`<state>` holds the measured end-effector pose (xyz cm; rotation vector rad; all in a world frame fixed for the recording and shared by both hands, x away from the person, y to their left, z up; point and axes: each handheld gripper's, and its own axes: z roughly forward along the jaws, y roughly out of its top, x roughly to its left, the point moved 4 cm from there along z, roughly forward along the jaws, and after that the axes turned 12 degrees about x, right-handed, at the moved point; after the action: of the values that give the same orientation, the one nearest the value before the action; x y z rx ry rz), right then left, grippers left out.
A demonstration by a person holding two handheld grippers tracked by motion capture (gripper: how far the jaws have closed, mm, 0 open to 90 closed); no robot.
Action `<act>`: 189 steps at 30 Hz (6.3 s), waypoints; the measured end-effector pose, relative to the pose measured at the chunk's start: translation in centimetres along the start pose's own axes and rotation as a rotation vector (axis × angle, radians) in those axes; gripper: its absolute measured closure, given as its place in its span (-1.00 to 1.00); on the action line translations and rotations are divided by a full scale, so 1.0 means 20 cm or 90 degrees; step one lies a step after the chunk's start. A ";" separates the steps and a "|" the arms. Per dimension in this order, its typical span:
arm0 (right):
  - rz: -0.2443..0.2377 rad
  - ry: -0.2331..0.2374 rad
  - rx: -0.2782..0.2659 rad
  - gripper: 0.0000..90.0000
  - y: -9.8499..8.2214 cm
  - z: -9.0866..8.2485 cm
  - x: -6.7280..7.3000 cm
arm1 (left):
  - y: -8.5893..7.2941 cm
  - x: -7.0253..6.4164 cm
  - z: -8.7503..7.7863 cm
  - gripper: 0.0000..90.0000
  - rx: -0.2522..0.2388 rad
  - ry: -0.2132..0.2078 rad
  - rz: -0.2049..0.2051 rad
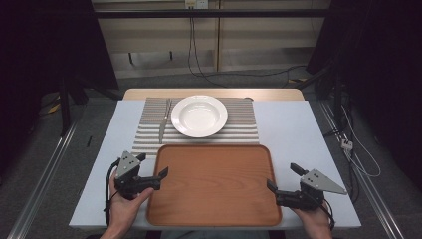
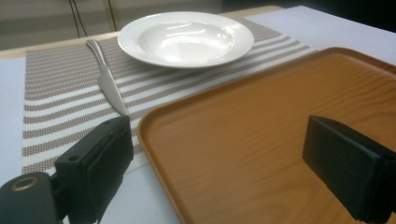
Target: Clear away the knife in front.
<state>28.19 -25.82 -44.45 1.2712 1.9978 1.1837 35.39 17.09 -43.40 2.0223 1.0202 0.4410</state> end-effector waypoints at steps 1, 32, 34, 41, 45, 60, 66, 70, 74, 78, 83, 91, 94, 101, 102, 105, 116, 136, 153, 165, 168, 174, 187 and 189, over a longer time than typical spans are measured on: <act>-0.001 -0.001 0.001 -0.95 0.00 0.00 0.00 | 0.00 0.00 0.00 -0.80 0.004 0.003 -0.002; 0.019 -0.016 0.037 -0.97 0.00 0.04 -0.02 | 0.26 0.00 0.05 -0.79 0.043 -0.004 0.065; 0.018 -0.015 0.036 -0.97 0.00 0.04 -0.02 | 0.29 0.02 0.06 -0.79 0.041 0.002 0.061; 0.031 -0.018 0.033 -0.97 0.00 0.04 -0.04 | 0.33 0.11 0.12 -0.77 0.047 -0.014 0.009; 0.032 -0.015 0.035 -0.97 0.00 0.04 -0.03 | 0.36 0.18 0.15 -0.77 0.057 -0.011 -0.008; 0.034 -0.005 0.024 -0.97 0.00 0.04 -0.04 | 0.52 0.36 0.28 -0.76 0.067 0.033 -0.023; 0.033 -0.005 0.025 -0.97 0.00 0.04 -0.04 | 0.58 0.42 0.32 -0.79 0.071 0.048 -0.021; 0.033 -0.004 0.025 -0.97 0.00 0.04 -0.04 | 0.60 0.47 0.36 -0.77 0.082 0.073 -0.022; 0.029 0.001 0.027 -0.97 0.00 0.05 -0.04 | 0.60 0.54 0.43 -0.77 0.117 0.077 -0.046; 0.032 0.002 0.025 -0.97 0.00 0.05 -0.04 | 0.58 0.62 0.50 -0.72 0.153 0.086 -0.083; 0.035 0.001 0.029 -0.97 0.00 0.06 -0.06 | 0.57 0.66 0.60 -0.65 0.191 0.094 -0.089; 0.034 -0.001 0.034 -0.97 0.00 0.09 -0.07 | 0.57 0.71 0.73 -0.46 0.217 0.116 -0.094; 0.031 0.000 0.036 -0.97 0.00 0.09 -0.07 | 0.57 0.72 0.78 -0.40 0.230 0.125 -0.094; 0.026 0.005 0.038 -0.97 0.00 0.08 -0.06 | 0.57 0.72 0.86 -0.17 0.240 0.122 -0.095; 0.025 0.006 0.037 -0.97 0.00 0.08 -0.06 | 0.57 0.72 0.88 -0.17 0.244 0.122 -0.095; 0.025 0.006 0.038 -0.97 0.00 0.08 -0.06 | 0.59 0.72 0.91 -0.09 0.256 0.116 -0.093; 0.026 0.005 0.040 -0.97 -0.01 0.08 -0.06 | 0.61 0.76 1.02 0.28 0.281 0.127 -0.118; 0.030 0.003 0.040 -0.97 -0.01 0.07 -0.07 | 0.62 0.75 1.09 0.70 0.324 0.111 -0.117; 0.027 -0.004 0.044 -0.97 -0.01 0.07 -0.07 | 0.57 0.77 0.97 0.78 0.396 0.068 -0.094; 0.024 -0.005 0.043 -0.97 -0.01 0.08 -0.06 | 0.57 0.75 0.97 0.76 0.408 0.093 -0.086; 0.026 -0.004 0.044 -0.97 -0.01 0.08 -0.06 | 0.57 0.75 0.97 0.75 0.406 0.084 -0.089; 0.026 -0.003 0.044 -0.97 -0.01 0.08 -0.06 | 0.57 0.76 0.97 0.78 0.410 0.077 -0.090; 0.023 -0.007 0.044 -0.97 -0.01 0.07 -0.06 | 0.57 0.77 0.95 0.78 0.404 0.069 -0.106; 0.024 -0.007 0.045 -0.97 -0.01 0.08 -0.06 | 0.57 0.77 0.94 0.78 0.407 0.067 -0.105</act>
<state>29.74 -26.30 -45.48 1.3525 2.0322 1.1307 62.03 15.78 -46.61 2.4547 1.5224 0.1362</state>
